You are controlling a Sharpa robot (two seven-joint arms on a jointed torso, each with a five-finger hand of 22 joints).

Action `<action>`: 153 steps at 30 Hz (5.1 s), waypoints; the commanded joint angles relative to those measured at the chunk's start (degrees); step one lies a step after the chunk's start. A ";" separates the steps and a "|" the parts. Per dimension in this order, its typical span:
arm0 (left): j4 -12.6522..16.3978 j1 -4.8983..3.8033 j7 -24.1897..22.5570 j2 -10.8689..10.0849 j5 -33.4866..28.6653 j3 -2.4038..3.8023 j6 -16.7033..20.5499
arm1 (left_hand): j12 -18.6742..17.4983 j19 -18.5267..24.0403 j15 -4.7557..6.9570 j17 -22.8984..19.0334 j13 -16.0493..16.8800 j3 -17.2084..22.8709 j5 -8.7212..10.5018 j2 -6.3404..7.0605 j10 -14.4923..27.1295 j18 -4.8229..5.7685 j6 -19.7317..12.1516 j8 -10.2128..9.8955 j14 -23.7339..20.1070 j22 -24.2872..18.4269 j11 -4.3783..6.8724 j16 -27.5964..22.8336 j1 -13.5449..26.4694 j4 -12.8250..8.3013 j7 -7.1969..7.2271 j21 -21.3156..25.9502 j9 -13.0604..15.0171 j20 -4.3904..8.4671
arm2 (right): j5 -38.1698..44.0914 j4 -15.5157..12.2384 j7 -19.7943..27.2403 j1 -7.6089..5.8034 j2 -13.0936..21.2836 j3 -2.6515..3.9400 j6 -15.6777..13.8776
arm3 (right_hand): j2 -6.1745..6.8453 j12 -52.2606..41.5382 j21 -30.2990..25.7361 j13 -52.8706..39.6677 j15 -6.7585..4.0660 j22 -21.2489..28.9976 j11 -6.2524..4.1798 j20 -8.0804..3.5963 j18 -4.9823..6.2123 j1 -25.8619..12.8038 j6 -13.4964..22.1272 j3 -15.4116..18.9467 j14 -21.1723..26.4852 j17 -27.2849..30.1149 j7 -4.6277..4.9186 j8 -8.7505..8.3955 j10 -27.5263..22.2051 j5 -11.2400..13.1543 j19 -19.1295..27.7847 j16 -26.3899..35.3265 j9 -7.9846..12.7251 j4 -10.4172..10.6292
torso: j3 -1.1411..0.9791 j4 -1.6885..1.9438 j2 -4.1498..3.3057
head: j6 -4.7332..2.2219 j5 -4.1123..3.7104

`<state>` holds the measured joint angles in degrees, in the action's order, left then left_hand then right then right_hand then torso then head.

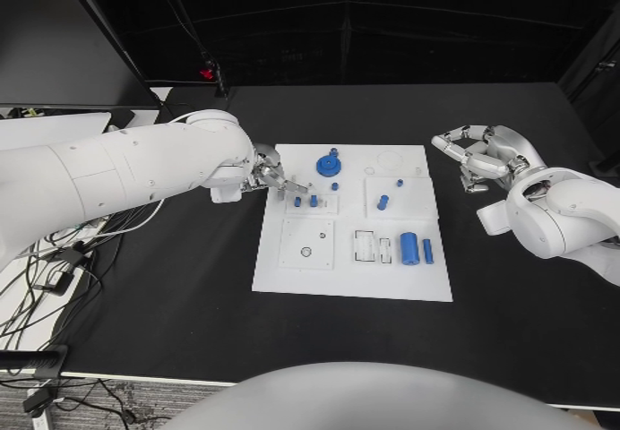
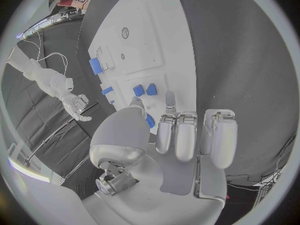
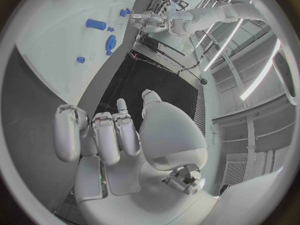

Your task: Assemble the parts on the task board

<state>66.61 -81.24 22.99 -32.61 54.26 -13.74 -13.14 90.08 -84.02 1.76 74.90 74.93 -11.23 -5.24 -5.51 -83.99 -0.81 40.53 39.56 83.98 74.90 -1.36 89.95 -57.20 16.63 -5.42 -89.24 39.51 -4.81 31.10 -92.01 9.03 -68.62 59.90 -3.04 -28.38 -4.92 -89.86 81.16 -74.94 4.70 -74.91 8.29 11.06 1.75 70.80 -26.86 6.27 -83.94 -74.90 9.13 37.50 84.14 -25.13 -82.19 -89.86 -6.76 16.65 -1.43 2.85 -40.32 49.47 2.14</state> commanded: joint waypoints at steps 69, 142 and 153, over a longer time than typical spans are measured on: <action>-9.05 5.01 -41.09 9.31 43.76 0.12 35.50 | -70.60 -5.98 -1.81 15.10 -69.74 16.11 2.15 10.66 37.68 0.81 10.03 -28.76 6.02 15.10 -3.18 0.05 -38.82 -0.39 -1.79 -0.76 -33.82 -1.74 | -2.63 0.60 6.00 0.20 -1.41 0.03 -1.54 | -0.73 -0.14 -0.18 -15.06 0.36 -11.41 0.42 0.18 1.01 -0.16 0.17 0.60 -6.06 -15.10 3.89 0.72 5.86 -0.25 0.11 -0.14 0.14 0.10 | 0.04 -0.07 -0.07 | -4.25 -1.20; -15.60 6.82 -39.79 14.15 48.65 0.14 28.25 | -72.65 -5.34 -1.38 15.10 -71.42 24.28 2.12 10.59 32.14 0.60 15.53 -30.50 6.02 14.81 -2.44 0.05 -41.67 -0.03 -0.95 -0.09 -34.88 -1.19 | -2.62 0.38 5.32 0.22 -1.70 0.03 -1.27 | -0.94 -0.14 -0.20 -15.06 0.36 -11.40 0.42 0.18 1.02 -0.02 0.19 0.62 -6.06 -15.10 3.88 0.84 5.86 -0.55 0.12 -0.14 0.22 -0.01 | 0.02 -0.07 -0.07 | -2.68 -1.49; -15.94 6.91 -39.57 14.45 48.65 0.14 27.60 | -73.38 -5.81 -1.32 15.10 -71.46 26.42 2.19 10.41 26.26 0.75 20.03 -29.59 6.02 15.02 -2.05 0.05 -41.10 -0.11 -0.63 -0.57 -34.38 -1.16 | -2.62 0.42 5.24 0.22 -1.76 0.03 -1.19 | -0.94 -0.14 -0.20 -15.06 0.36 -11.40 0.42 0.18 1.02 -0.02 0.19 0.62 -6.06 -15.10 3.88 0.84 5.86 -0.55 0.12 -0.14 0.22 -0.01 | 0.02 -0.02 -0.05 | -2.57 -1.52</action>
<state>50.77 -74.53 -16.95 -18.19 102.44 -13.44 16.23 16.90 -84.02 0.24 74.90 3.53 14.80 -3.30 5.04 -57.32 -0.83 60.08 9.58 84.09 74.91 -3.45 89.95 -98.80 16.55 -6.05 -89.60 4.90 -6.44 28.58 -91.45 14.12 -68.33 58.19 -3.04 -29.70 -5.46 -89.86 81.16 -74.94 4.70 -74.90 8.29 11.06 1.75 70.88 -26.86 6.58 -83.94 -74.94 9.13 38.21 84.14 -25.40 -82.20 -89.86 -6.60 16.63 -1.41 2.77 -40.39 46.88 0.64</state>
